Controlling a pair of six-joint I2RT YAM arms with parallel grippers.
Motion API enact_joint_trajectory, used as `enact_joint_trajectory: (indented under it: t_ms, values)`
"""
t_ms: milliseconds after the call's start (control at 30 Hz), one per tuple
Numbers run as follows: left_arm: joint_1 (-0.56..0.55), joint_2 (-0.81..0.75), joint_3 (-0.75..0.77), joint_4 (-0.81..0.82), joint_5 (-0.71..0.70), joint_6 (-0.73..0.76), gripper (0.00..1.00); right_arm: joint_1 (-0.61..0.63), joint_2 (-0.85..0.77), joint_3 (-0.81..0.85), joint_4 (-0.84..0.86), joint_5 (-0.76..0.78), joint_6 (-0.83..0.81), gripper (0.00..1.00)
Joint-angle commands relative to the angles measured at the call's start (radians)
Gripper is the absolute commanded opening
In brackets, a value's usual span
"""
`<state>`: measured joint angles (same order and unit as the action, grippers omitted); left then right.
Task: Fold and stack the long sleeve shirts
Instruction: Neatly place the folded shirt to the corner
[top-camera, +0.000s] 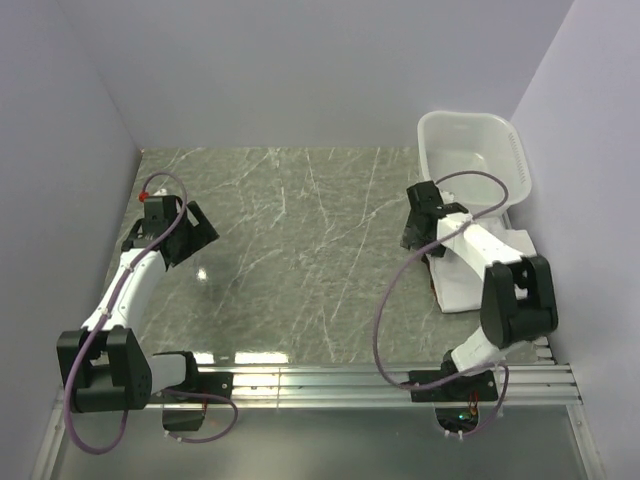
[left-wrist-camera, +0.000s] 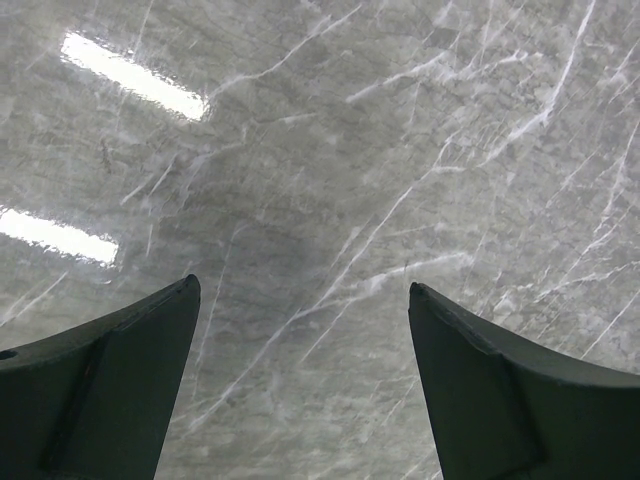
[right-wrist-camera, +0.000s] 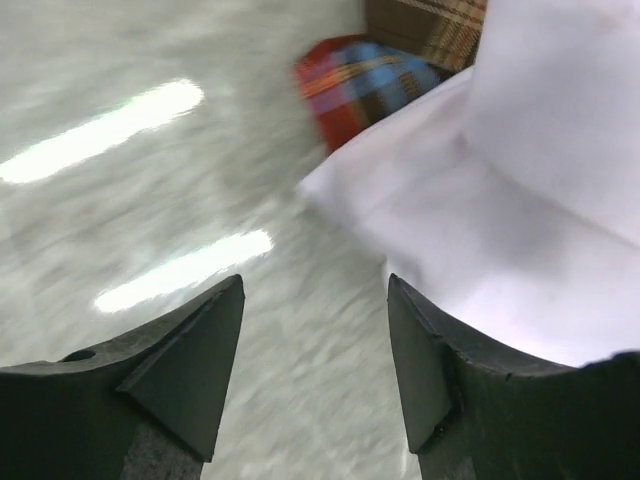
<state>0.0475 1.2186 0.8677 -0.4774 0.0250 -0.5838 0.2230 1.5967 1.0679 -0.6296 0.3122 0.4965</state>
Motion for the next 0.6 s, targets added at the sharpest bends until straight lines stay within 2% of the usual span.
enact_joint_trajectory:
  t_ms: [0,100,267,333,367,467,567]
  values:
    - [0.003,-0.086,0.043,-0.018,-0.023,0.007,0.92,0.05,-0.214,0.095,-0.041,-0.056,0.007,0.68]
    - [0.005,-0.171,0.114,-0.093,-0.022,-0.008,0.92,0.056,-0.348,0.124,-0.085,-0.058,0.007,0.69]
    - [0.003,-0.336,0.266,-0.242,-0.075,0.013,0.95,0.055,-0.582,0.204,-0.185,0.054,-0.019,0.72]
    - [0.003,-0.384,0.355,-0.298,-0.121,0.036,0.96,0.053,-0.651,0.228,-0.208,0.077,-0.029,0.77]
    - [0.003,-0.428,0.387,-0.319,-0.144,0.059,0.96,0.055,-0.723,0.23,-0.225,0.096,-0.039,0.85]
    - [0.005,-0.516,0.5,-0.38,-0.243,0.093,0.99,0.053,-0.881,0.21,-0.236,0.122,-0.067,0.93]
    - [-0.004,-0.59,0.586,-0.453,-0.345,0.084,0.99,0.053,-1.038,0.185,-0.243,0.131,-0.085,0.94]
